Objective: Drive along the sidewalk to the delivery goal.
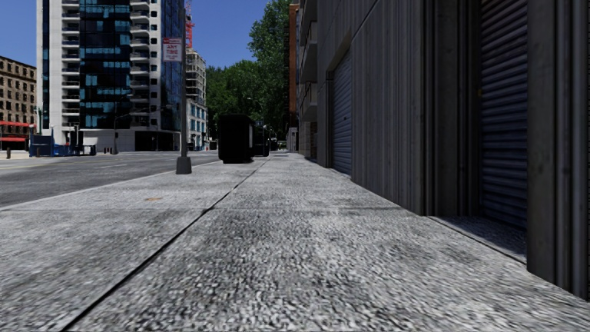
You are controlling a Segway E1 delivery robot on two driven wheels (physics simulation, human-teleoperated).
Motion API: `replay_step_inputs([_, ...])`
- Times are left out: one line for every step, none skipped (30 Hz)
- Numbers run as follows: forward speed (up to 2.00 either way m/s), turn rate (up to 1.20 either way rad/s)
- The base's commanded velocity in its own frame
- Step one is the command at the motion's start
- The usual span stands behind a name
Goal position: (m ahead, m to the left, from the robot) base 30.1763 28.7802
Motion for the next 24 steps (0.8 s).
replay_step_inputs([2.0,0.0])
replay_step_inputs([2.0,0.0])
replay_step_inputs([2.0,0.0])
replay_step_inputs([2.0,0.0])
replay_step_inputs([2.0,0.0])
replay_step_inputs([2.0,0.0])
replay_step_inputs([2.0,0.0])
replay_step_inputs([2.0,0.0])
replay_step_inputs([2.0,0.0])
replay_step_inputs([2.0,0.0])
replay_step_inputs([2.0,0.0])
replay_step_inputs([2.0,0.0])
replay_step_inputs([2.0,0.0])
replay_step_inputs([2.0,0.0])
replay_step_inputs([2.0,0.0])
replay_step_inputs([2.0,0.0])
replay_step_inputs([2.0,0.0])
replay_step_inputs([2.0,0.0])
replay_step_inputs([2.0,0.0])
replay_step_inputs([2.0,0.08])
replay_step_inputs([2.0,0.34])
replay_step_inputs([2.0,0.54])
replay_step_inputs([2.0,0.0])
replay_step_inputs([2.0,0.0])
